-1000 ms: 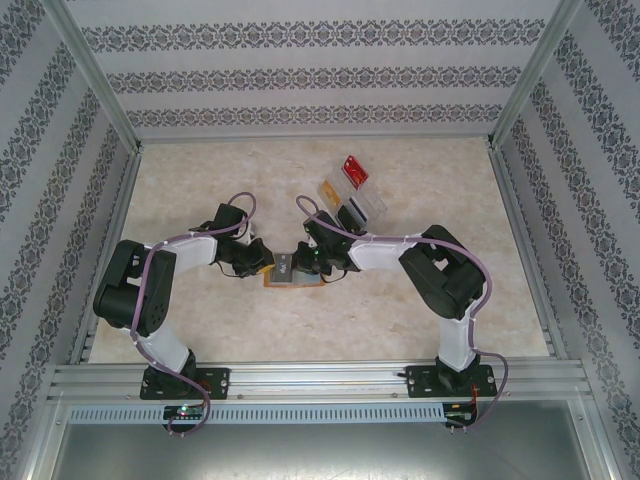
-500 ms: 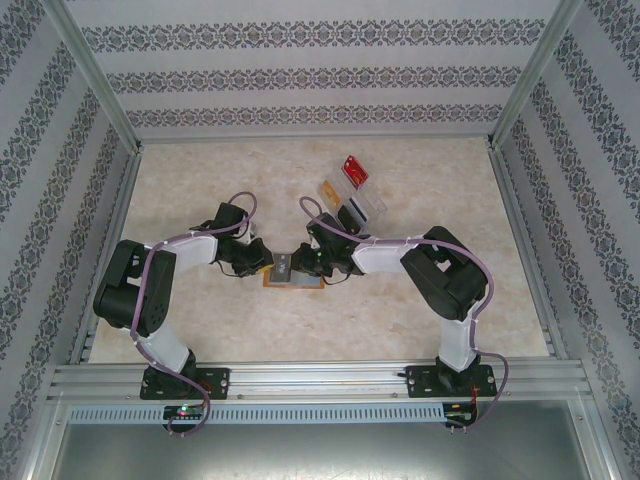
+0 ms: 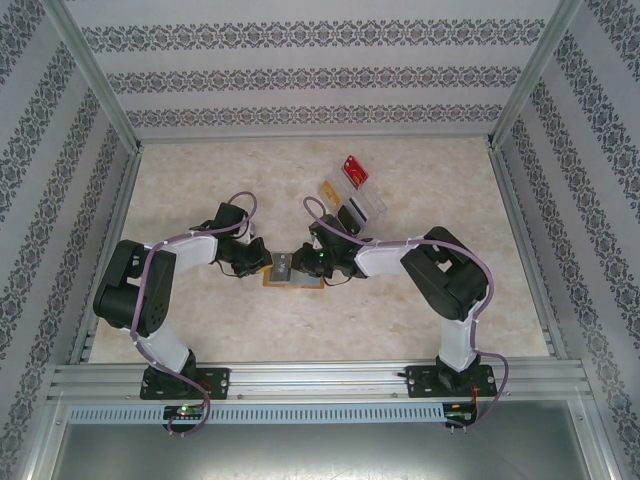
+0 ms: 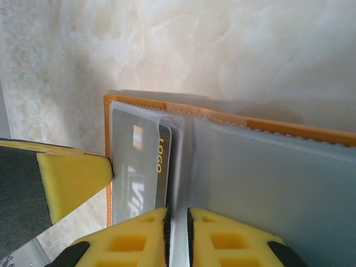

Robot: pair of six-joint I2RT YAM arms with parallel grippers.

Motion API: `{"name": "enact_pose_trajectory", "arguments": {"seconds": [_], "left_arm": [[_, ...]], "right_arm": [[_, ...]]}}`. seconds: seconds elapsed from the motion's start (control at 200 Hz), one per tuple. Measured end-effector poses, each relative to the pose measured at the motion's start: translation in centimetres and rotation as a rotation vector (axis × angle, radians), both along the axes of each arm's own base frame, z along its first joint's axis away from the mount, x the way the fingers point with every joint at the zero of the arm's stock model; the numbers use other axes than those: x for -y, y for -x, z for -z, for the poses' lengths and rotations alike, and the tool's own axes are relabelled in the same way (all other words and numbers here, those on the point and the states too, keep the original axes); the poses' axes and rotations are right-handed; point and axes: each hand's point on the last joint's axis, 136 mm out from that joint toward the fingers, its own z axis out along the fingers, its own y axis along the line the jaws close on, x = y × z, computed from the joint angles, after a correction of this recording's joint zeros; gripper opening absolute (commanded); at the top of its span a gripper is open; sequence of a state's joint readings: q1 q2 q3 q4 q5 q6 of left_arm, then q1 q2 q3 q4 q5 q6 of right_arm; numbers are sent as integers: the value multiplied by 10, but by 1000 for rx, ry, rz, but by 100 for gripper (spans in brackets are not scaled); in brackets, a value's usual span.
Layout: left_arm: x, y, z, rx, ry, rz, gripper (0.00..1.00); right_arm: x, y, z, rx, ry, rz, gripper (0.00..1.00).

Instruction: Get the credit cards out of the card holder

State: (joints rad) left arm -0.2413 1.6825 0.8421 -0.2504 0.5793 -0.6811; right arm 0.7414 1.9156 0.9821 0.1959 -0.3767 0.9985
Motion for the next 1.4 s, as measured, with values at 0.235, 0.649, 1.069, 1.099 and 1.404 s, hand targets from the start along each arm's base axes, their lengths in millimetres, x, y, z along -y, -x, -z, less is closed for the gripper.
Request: {"name": "enact_pose_trajectory", "arguments": {"seconds": [0.235, 0.649, 1.069, 1.099, 1.404], "left_arm": [[-1, 0, 1, 1, -4, -1, 5], [-1, 0, 1, 0, -5, 2, 4], [0, 0, 1, 0, -1, 3, 4], [0, 0, 1, 0, -1, 3, 4], [1, 0, 1, -2, 6, 5, 4]], "right_arm": [[-2, -2, -7, 23, -25, -2, 21], [-7, 1, -11, 20, -54, -24, 19], [-10, 1, -6, -2, -60, -26, 20], [-10, 1, -6, -4, -61, -25, 20], [-10, -3, 0, -22, -61, -13, 10]]}}
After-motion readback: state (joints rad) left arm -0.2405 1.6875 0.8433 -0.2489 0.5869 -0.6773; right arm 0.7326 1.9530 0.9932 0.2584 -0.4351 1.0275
